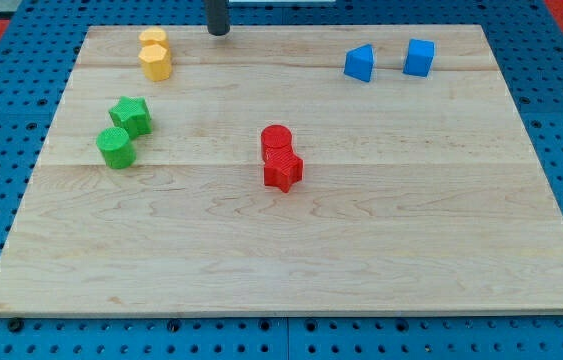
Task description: Move the yellow hexagon a bit right
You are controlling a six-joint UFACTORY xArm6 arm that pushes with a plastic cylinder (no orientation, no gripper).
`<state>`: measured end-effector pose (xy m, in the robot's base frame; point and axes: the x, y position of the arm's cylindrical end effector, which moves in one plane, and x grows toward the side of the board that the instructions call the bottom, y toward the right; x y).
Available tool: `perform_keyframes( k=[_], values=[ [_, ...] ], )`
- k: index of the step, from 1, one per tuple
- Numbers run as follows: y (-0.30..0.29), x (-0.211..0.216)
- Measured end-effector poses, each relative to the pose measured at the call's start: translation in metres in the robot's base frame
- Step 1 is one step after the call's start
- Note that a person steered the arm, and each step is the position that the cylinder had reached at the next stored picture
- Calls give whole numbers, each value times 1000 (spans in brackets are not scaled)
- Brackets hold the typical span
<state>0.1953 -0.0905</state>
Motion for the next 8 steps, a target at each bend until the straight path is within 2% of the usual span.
perform_keyframes(
  k=[1, 2, 3, 4, 5, 6, 7, 8],
  values=[
    [10, 0],
    [52, 4],
    [37, 46],
    [-1, 108],
    [-114, 121],
    [-168, 97],
    [-118, 74],
    [-51, 88]
  ],
)
